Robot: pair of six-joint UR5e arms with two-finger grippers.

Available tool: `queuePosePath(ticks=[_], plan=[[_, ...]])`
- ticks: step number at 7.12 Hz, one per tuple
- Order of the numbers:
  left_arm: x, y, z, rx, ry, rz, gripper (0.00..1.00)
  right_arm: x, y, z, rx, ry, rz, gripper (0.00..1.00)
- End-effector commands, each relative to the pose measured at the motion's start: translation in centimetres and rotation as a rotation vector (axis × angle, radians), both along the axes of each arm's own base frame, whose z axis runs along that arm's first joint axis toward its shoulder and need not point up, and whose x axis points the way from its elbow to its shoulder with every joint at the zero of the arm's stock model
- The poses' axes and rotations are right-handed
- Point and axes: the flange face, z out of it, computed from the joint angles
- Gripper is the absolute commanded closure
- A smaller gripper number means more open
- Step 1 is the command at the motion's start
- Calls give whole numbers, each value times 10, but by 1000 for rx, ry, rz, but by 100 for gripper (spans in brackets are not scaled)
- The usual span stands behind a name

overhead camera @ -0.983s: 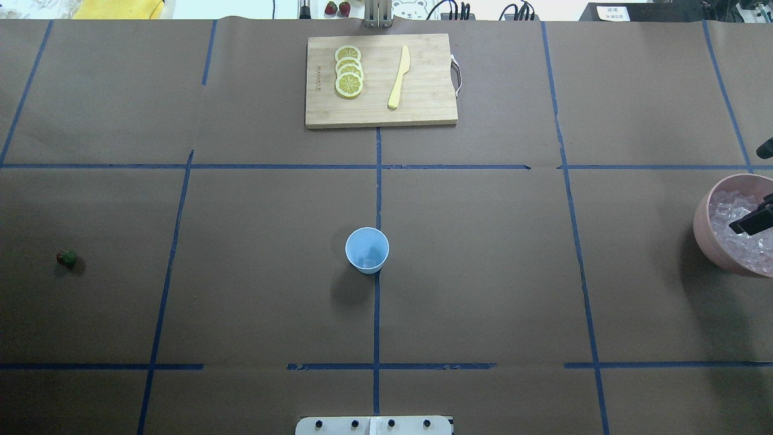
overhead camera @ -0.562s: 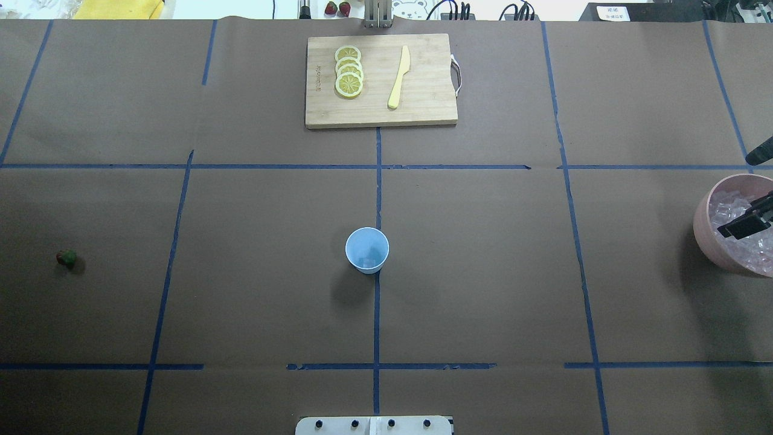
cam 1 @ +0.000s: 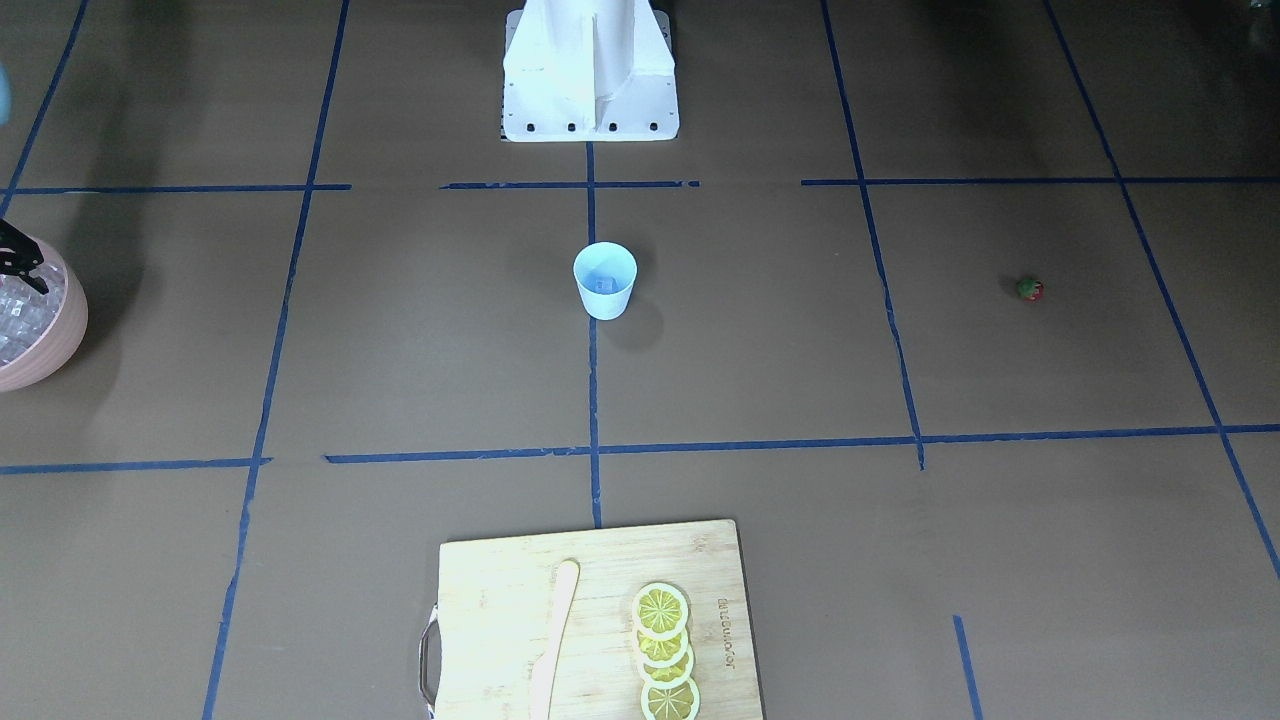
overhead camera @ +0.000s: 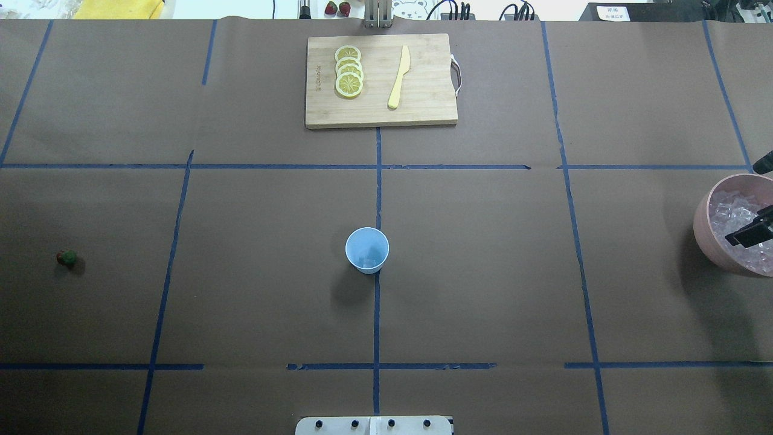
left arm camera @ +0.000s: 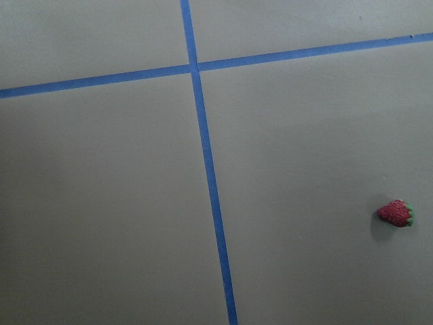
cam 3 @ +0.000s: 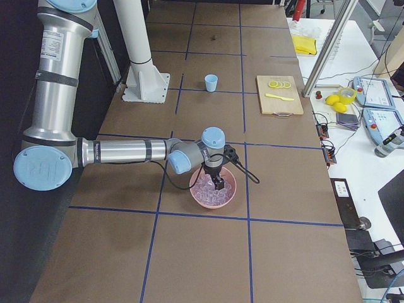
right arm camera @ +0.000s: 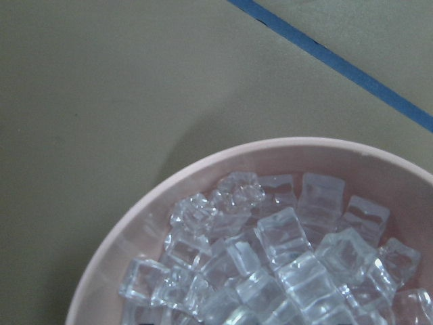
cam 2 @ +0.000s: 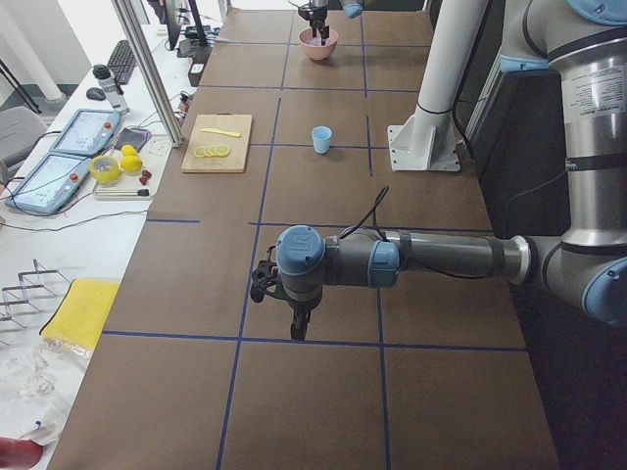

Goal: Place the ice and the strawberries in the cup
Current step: 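Lower the right gripper into the bowl and grasp another ice cube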

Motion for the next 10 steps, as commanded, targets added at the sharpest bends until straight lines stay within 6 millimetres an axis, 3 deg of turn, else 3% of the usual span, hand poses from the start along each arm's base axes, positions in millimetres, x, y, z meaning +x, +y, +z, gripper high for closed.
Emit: queuePosePath(ticks=[1, 2, 3, 6, 8, 10], plan=[[0, 0, -1, 2, 0, 0, 0, 2, 2, 1, -1, 2, 1, 27], [0, 0, 0, 0, 0, 0, 0, 2, 2, 1, -1, 2, 1, 72], [0, 0, -1, 2, 0, 1, 0, 2, 2, 0, 0, 0, 0, 84], [0, 0, -1, 2, 0, 1, 0, 4, 3, -14, 11, -20, 3, 89], [0, 0, -1, 1, 0, -1, 0, 29, -2, -36, 5, -47, 63, 92], [0, 0, -1, 1, 0, -1, 0, 31, -11, -90, -99, -66, 187, 93]])
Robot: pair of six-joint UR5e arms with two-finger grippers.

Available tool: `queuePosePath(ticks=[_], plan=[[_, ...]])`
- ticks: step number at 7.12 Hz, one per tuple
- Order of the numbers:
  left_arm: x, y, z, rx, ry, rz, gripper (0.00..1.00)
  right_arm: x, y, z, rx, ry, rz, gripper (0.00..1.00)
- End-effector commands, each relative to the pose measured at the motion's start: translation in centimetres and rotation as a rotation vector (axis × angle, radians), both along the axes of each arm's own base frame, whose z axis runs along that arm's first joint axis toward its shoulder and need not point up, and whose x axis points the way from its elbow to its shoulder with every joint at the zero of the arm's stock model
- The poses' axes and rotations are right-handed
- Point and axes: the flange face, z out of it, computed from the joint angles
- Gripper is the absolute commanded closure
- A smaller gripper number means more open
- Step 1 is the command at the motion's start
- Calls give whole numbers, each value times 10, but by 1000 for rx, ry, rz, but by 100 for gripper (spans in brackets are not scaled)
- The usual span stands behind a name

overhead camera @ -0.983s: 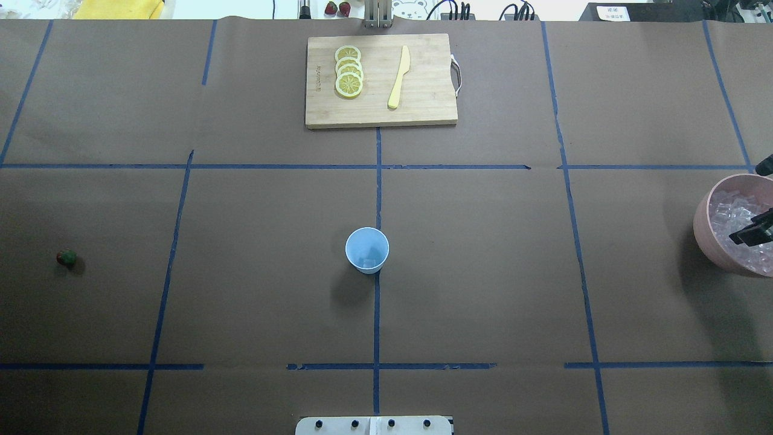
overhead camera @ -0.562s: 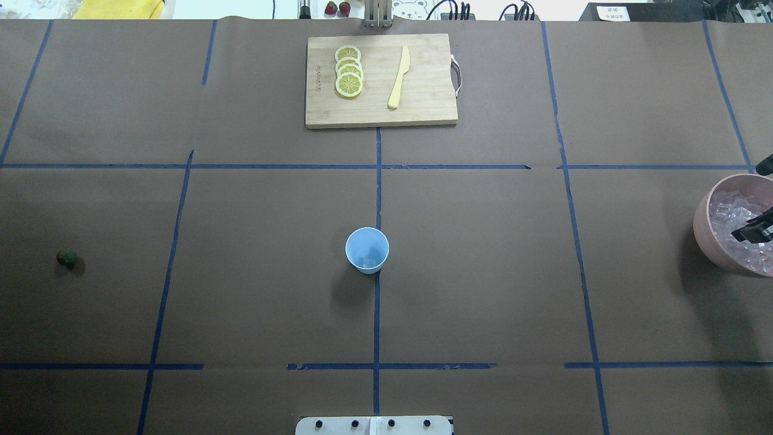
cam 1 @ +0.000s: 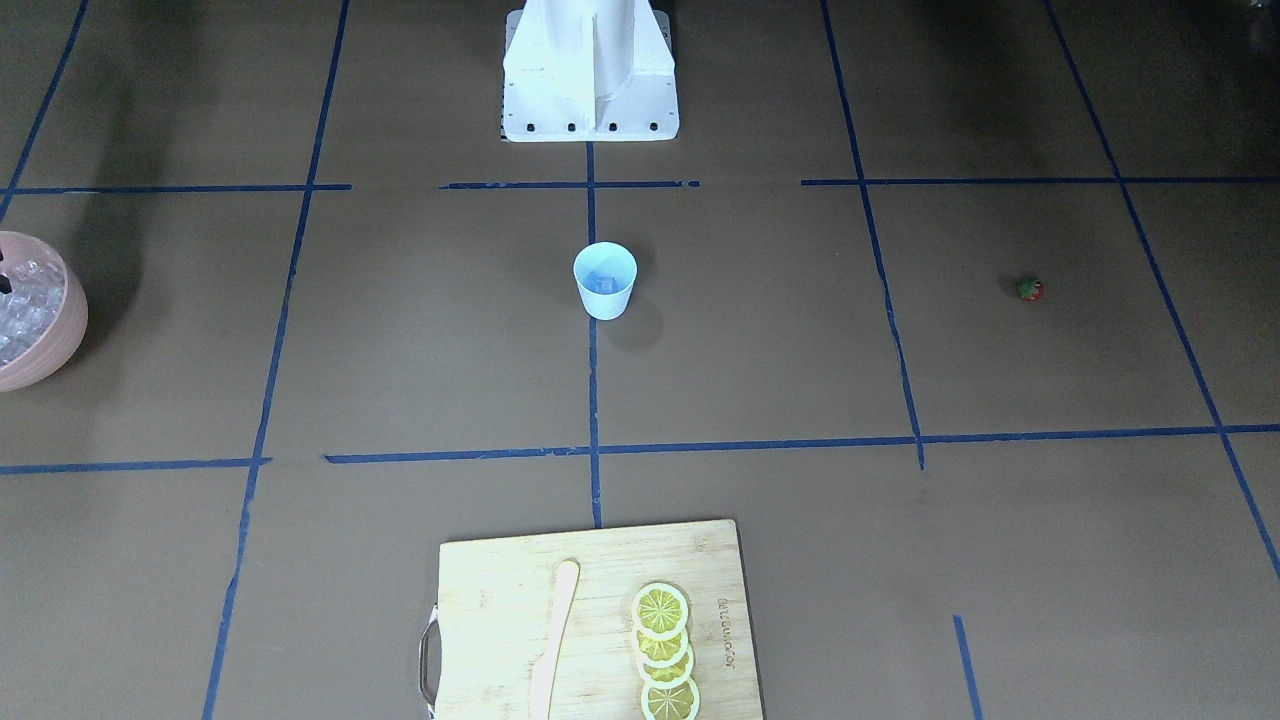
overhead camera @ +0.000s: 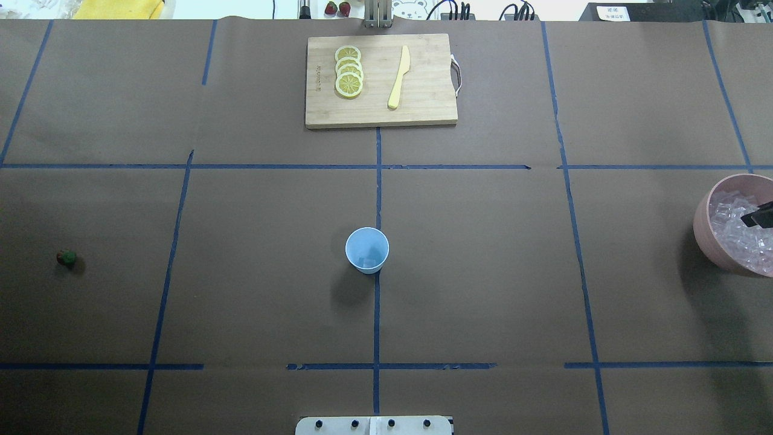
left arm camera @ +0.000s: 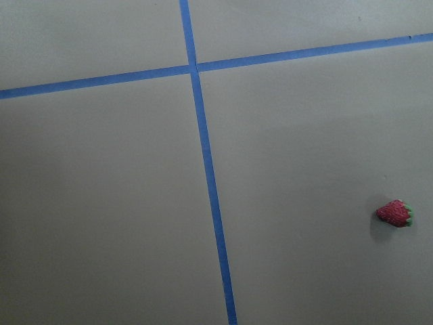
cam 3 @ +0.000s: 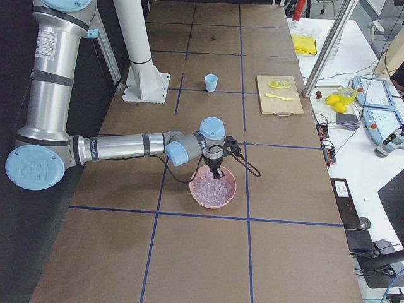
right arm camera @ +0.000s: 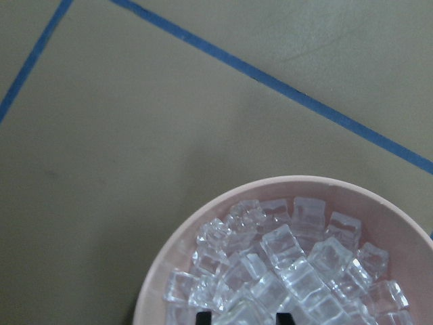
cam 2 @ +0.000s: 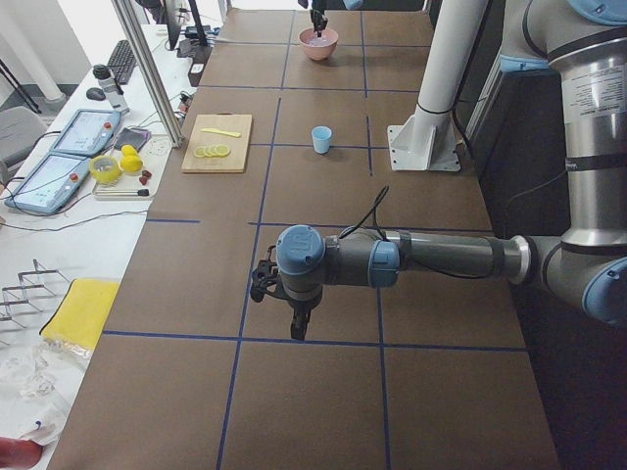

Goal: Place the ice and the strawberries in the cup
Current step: 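Lower the right gripper into the bowl and grasp another ice cube, then carry the held ice cube over the pale blue cup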

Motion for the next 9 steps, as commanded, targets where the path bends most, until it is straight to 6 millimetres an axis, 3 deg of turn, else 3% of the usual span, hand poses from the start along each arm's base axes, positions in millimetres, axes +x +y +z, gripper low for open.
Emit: queuePosePath(ticks=[1, 2, 4, 6, 7, 9], plan=[[1, 0, 1, -2, 0, 1, 0, -4, -21, -57, -147, -57, 202, 92], [0, 0, 1, -2, 0, 0, 0, -23, -36, -85, -210, -99, 278, 90], [1, -1, -1, 2, 0, 2, 0, -94, -55, -145, -255, -147, 309, 91], [1, -1, -1, 3, 0, 2, 0, -180, -70, -238, -315, -125, 328, 91], [1, -1, -1, 4, 0, 2, 0, -218, -70, -284, -323, -81, 319, 91], [1, -3, -4, 13, 0, 2, 0, -281, -40, -355, -369, -94, 329, 90]])
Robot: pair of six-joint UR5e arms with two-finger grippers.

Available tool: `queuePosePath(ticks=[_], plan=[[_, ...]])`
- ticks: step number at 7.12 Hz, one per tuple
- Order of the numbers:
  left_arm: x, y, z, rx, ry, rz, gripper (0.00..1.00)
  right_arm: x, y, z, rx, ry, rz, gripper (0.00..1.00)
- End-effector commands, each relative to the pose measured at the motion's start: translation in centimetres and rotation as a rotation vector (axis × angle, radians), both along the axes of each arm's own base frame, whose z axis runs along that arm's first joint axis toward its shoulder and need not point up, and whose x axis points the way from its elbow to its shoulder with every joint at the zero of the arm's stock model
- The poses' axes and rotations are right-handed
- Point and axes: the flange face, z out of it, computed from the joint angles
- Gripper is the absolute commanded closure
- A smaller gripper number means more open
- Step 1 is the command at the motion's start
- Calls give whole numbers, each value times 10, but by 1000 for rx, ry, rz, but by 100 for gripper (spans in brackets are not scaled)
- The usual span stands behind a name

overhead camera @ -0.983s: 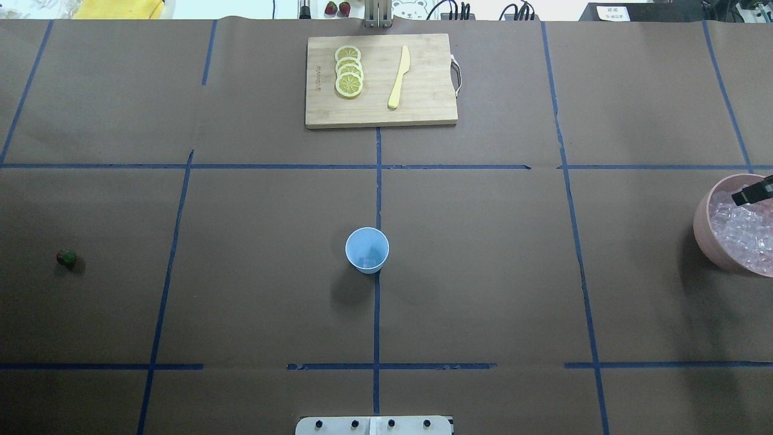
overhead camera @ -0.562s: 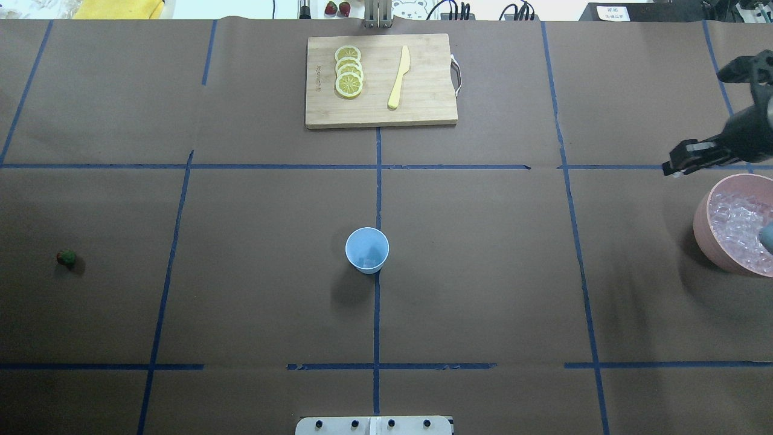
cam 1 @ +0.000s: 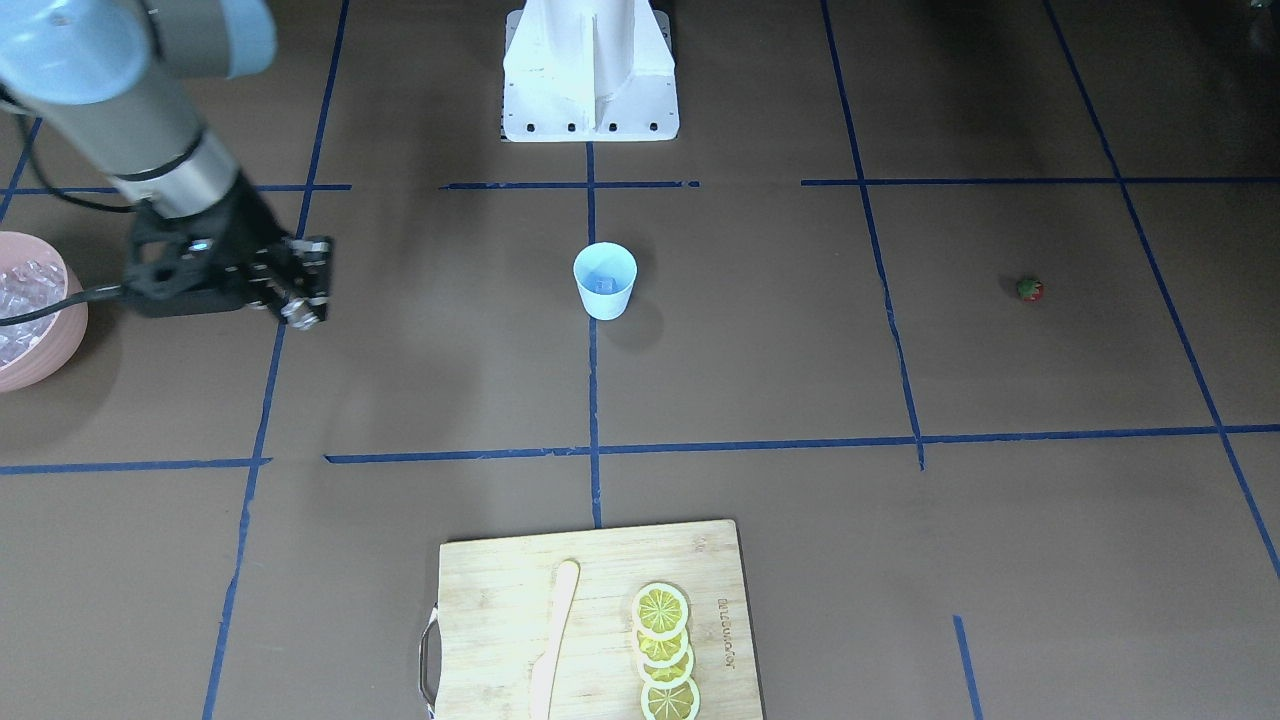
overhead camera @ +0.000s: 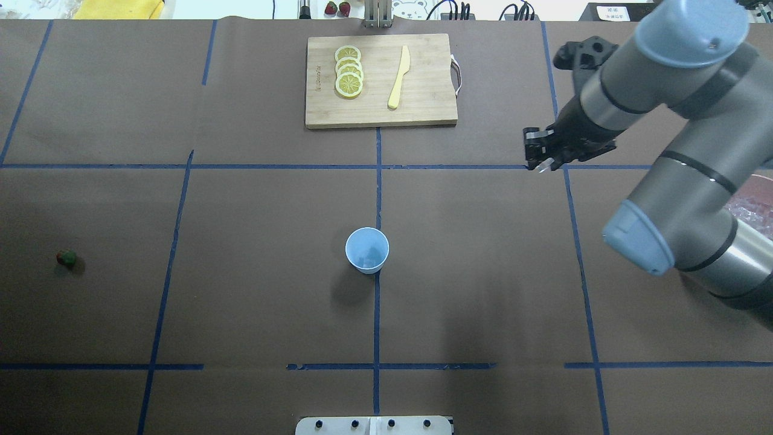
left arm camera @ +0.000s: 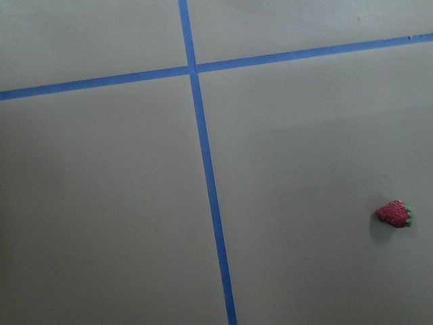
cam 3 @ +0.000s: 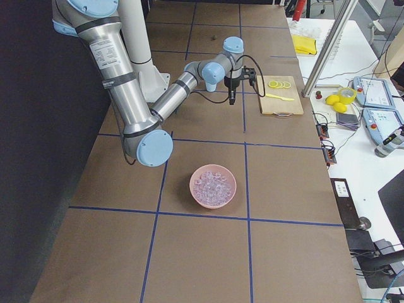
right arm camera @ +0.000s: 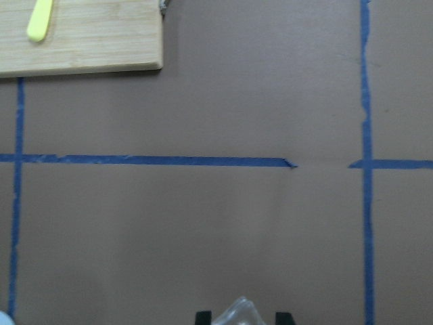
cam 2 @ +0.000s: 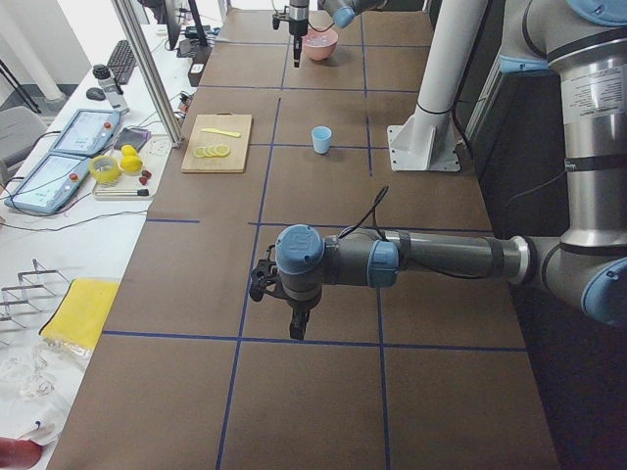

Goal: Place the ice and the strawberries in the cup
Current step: 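Carry the held ice cube over the pale blue cup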

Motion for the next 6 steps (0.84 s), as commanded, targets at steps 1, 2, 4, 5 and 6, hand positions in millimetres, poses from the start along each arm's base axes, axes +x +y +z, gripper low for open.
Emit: queuePosePath(ticks=[1, 2, 4, 5, 6], plan=[[0, -1, -8, 16, 0, 0, 0, -72, 42, -74, -37, -38, 25, 90], [0, -1, -10, 18, 0, 0, 0, -103, 63, -101, -35, -50, 62, 90], [0, -1, -10, 18, 0, 0, 0, -167, 93, -137, -46, -47, 117, 90], [0, -1, -10, 18, 0, 0, 0, -189, 103, -149, -59, -47, 102, 90], [0, -1, -9, 16, 0, 0, 0, -204, 107, -153, -60, -35, 105, 90]])
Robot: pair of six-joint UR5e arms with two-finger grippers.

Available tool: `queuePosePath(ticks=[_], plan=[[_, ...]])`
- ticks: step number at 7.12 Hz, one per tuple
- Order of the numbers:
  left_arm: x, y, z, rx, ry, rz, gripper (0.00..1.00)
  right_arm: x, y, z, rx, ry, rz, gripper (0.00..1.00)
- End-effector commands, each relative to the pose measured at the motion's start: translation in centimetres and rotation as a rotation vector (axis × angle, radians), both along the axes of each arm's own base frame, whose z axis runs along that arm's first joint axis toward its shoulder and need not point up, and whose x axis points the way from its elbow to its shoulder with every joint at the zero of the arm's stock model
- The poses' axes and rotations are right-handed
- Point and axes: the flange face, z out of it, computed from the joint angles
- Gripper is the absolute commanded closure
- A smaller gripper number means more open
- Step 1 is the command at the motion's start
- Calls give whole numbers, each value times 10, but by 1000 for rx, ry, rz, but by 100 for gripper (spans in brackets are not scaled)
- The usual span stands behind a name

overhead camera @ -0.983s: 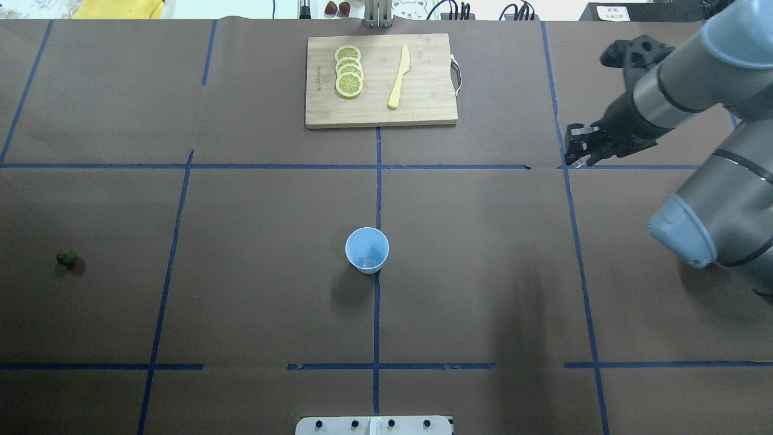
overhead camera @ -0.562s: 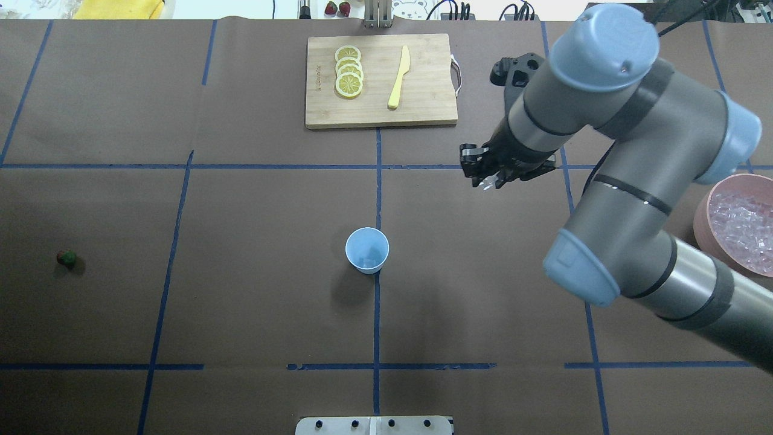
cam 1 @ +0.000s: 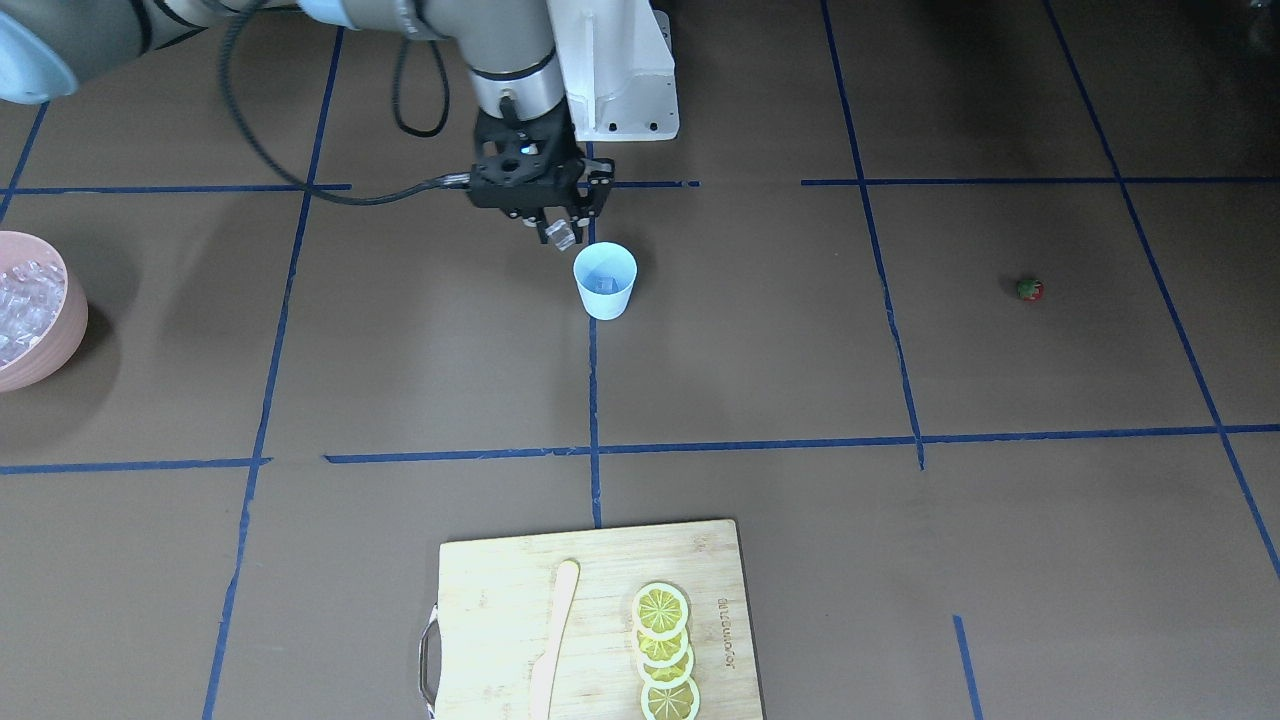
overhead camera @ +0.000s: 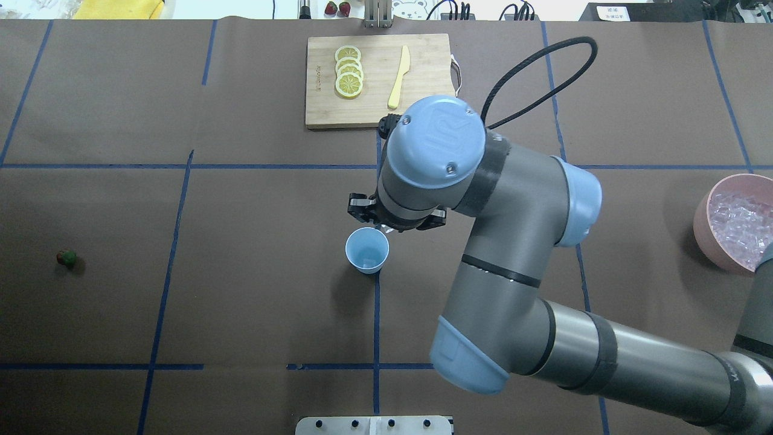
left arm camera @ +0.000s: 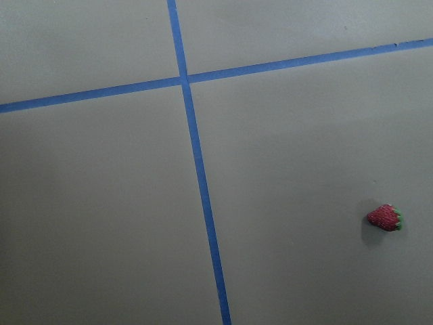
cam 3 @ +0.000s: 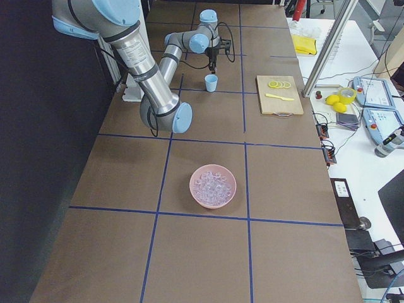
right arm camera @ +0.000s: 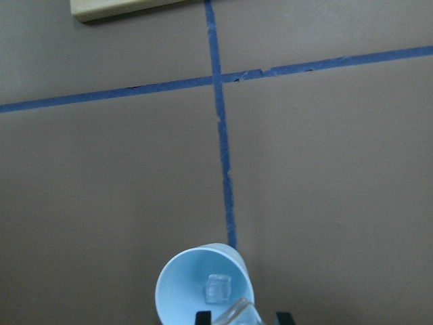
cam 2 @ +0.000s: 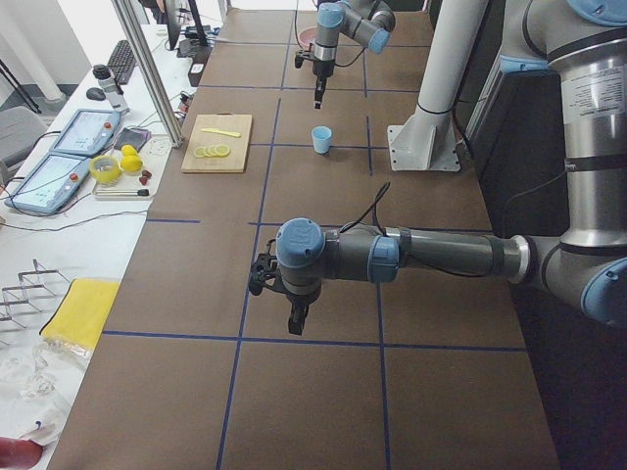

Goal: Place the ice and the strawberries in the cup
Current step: 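Carry the held ice cube over the pale blue cup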

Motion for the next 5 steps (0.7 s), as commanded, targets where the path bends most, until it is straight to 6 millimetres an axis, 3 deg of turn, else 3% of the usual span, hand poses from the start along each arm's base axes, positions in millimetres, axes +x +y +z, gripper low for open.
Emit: queuePosePath(ticks=[1, 5], plan=[[0, 0, 1, -1, 0, 0, 0, -36, 10, -6, 3, 34, 12, 90], [1, 0, 4, -7, 0, 2, 0, -55, 13, 9, 7, 79, 13, 88]])
